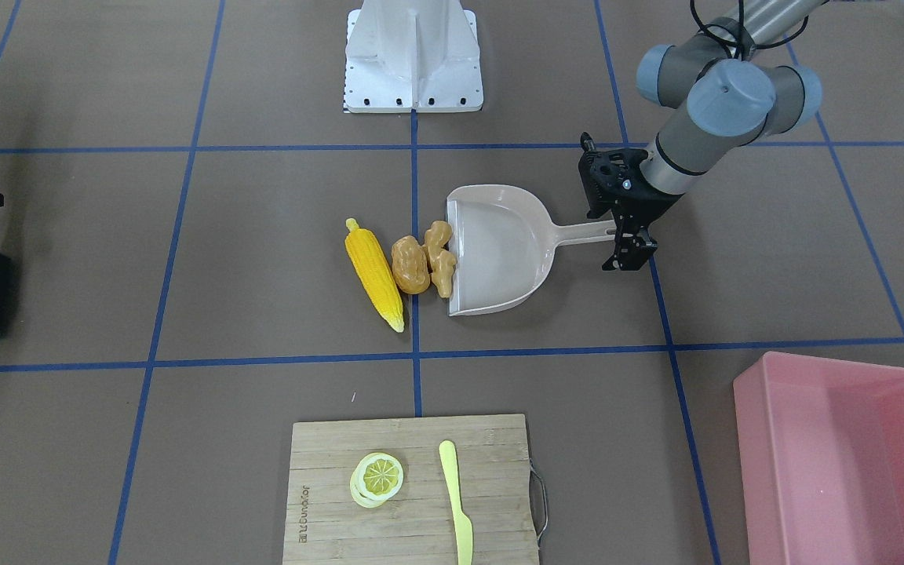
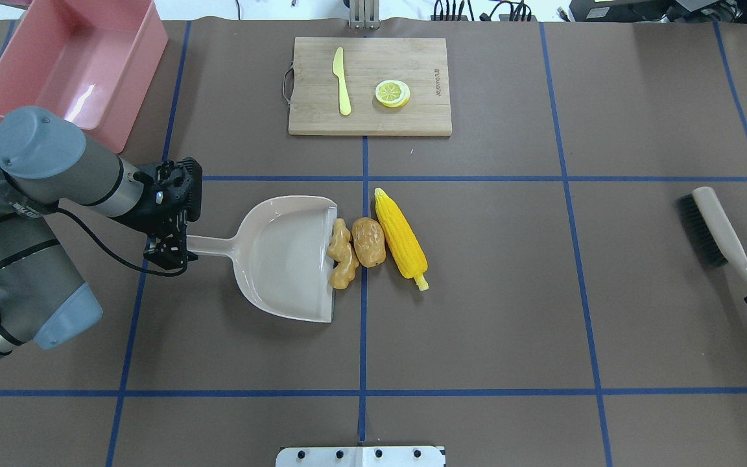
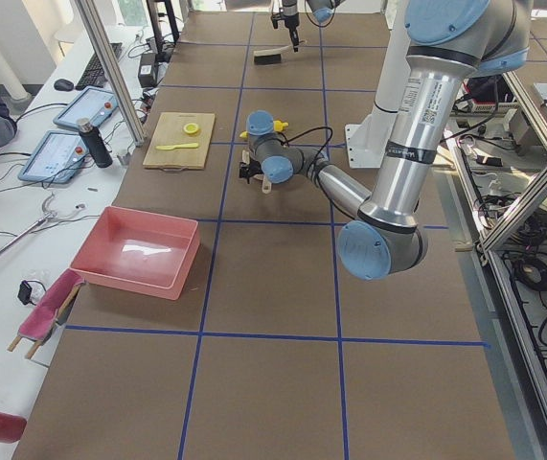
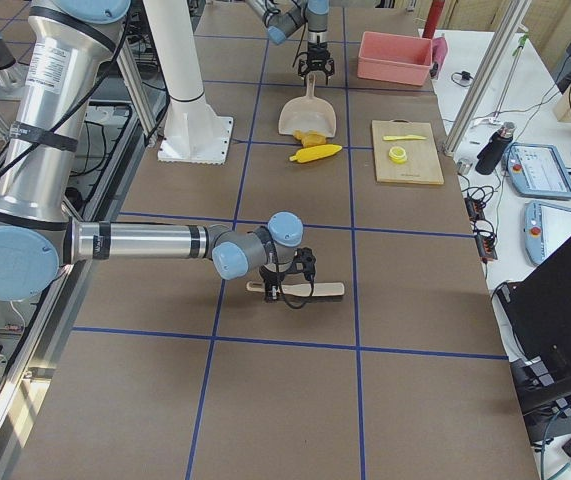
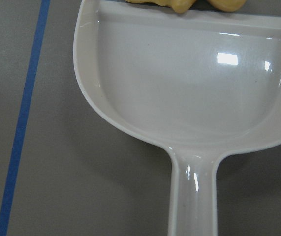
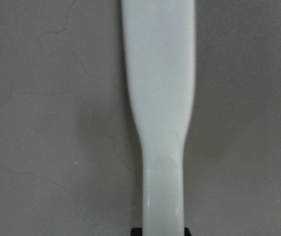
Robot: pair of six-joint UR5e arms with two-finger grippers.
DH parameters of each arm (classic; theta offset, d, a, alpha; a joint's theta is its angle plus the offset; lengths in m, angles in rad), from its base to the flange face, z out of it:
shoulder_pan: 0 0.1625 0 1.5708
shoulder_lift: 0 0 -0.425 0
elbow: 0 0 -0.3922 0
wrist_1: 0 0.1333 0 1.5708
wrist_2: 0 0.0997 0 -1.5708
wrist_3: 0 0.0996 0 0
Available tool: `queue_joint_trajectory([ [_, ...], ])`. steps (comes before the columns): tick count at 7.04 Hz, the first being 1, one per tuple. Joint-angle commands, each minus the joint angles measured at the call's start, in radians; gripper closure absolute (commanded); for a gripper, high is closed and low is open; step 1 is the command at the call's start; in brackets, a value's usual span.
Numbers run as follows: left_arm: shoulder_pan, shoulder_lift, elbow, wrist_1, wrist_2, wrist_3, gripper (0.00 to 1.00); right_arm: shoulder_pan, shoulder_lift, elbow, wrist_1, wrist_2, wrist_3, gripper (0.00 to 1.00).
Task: Sweep and dump trash into bin
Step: 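Grasp the white-handled brush with the right gripper and lift it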
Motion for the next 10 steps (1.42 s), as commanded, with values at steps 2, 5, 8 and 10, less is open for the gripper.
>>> queue_joint_trajectory([
  [2, -0.003, 0.017, 0.030, -0.073, -0.033, 0.004, 0.03, 0.018, 0.021, 0.068, -0.026, -0.034, 0.002, 1.00],
  [5, 0.000, 0.032, 0.030, -0.078, -0.064, -0.006, 0.03, 0.033, 0.243, 0.205, -0.391, -0.077, -0.012, 1.00],
  [8, 0.002, 0.046, 0.022, -0.079, -0.078, -0.009, 0.08, -0.090, 0.454, 0.199, -0.485, -0.155, 0.017, 1.00],
  [10, 0.003, 0.046, 0.027, -0.076, -0.078, -0.007, 0.08, -0.159, 0.563, 0.166, -0.501, -0.174, 0.155, 1.00],
])
